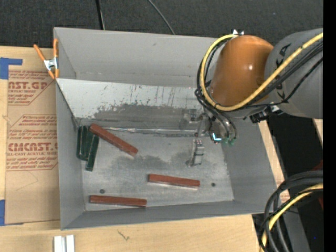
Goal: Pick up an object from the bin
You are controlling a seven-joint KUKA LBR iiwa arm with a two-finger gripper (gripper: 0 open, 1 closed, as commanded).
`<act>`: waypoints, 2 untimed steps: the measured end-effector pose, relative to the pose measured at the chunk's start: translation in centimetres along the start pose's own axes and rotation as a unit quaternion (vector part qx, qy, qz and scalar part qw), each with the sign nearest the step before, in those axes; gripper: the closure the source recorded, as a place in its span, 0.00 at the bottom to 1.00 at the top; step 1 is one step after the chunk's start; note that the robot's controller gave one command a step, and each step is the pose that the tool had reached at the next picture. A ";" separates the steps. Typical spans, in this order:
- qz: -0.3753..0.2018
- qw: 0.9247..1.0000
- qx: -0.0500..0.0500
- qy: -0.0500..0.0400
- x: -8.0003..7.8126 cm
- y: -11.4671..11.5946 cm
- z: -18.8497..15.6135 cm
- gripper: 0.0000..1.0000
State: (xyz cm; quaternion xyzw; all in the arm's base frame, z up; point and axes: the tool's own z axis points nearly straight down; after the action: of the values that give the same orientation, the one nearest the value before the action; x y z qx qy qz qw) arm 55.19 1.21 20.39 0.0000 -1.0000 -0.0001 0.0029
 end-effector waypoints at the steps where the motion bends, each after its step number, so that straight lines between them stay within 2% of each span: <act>1: 0.000 1.000 0.000 -0.004 -0.2 0.0 -0.4 0.00; 2: 0.048 0.999 0.000 -0.005 2.9 0.0 6.5 0.00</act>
Offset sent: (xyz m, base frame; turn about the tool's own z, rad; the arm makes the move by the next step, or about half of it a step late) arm -0.0612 0.0001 -0.1339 0.1893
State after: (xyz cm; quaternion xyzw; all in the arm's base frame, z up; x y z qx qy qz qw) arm 52.23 1.26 13.90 -0.0478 -0.9989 -0.0005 -0.0020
